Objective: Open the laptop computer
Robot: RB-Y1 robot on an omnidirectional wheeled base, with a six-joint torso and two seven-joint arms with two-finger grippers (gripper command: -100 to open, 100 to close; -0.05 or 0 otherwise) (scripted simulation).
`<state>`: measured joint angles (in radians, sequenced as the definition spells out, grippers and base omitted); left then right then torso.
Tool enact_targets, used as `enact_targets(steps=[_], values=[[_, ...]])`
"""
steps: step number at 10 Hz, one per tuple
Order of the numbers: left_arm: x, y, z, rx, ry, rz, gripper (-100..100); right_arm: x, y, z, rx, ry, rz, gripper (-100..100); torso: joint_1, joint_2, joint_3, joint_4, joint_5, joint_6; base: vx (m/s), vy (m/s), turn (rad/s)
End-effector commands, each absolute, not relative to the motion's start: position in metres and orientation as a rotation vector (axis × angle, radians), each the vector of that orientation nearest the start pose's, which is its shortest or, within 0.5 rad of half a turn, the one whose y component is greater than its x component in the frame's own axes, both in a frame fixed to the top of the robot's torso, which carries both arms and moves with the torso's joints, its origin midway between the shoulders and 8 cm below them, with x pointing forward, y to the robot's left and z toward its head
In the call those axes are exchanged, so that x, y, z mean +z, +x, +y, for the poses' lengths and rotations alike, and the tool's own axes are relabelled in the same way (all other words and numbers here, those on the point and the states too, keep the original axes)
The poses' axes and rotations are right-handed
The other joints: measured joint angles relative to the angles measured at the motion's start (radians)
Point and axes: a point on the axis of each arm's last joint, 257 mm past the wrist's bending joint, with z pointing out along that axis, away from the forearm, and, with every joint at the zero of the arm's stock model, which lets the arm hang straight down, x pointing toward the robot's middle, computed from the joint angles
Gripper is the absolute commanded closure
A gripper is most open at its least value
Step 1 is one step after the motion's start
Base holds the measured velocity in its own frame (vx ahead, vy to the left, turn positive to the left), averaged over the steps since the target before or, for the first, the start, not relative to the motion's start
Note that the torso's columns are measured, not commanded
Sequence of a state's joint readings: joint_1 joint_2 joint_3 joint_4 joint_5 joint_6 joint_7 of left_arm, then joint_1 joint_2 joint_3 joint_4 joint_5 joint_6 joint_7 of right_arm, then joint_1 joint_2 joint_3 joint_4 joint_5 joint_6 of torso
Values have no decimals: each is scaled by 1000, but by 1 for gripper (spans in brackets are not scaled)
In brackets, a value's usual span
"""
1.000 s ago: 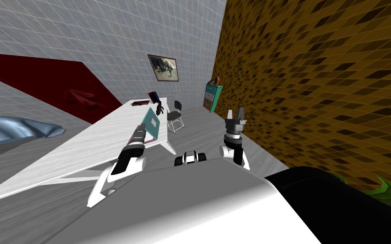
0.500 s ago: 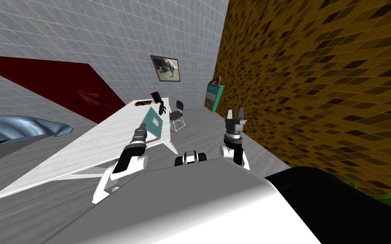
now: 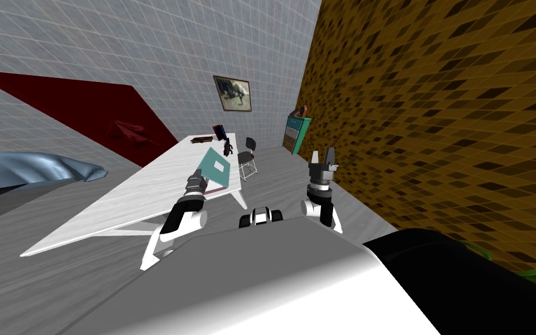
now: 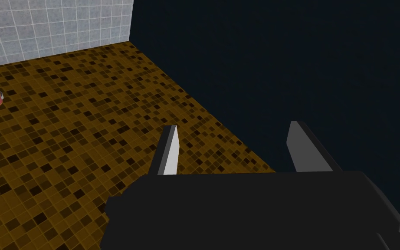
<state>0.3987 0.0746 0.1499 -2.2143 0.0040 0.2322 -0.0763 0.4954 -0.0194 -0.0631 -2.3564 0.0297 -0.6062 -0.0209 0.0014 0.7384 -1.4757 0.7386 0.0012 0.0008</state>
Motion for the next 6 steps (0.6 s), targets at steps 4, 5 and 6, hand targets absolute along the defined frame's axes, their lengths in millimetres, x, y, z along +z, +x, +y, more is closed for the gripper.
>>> enact_targets(steps=[4, 5, 6], values=[[-149, 437, 350, -1027, -1239, 1034, 100, 78, 305, -281, 1284, 468, 514, 0, -3, 2, 1, 1, -2, 0, -29, 61, 42], [-153, 440, 347, -1062, -1264, 1013, 100, 78, 305, -281, 1284, 468, 514, 0, -3, 1, 1, 1, -2, -1, -31, 66, 42], [-157, 444, 345, -1096, -1289, 992, 100, 78, 305, -281, 1284, 468, 514, 0, -2, 2, 1, 1, -2, -1, -26, 79, 35]])
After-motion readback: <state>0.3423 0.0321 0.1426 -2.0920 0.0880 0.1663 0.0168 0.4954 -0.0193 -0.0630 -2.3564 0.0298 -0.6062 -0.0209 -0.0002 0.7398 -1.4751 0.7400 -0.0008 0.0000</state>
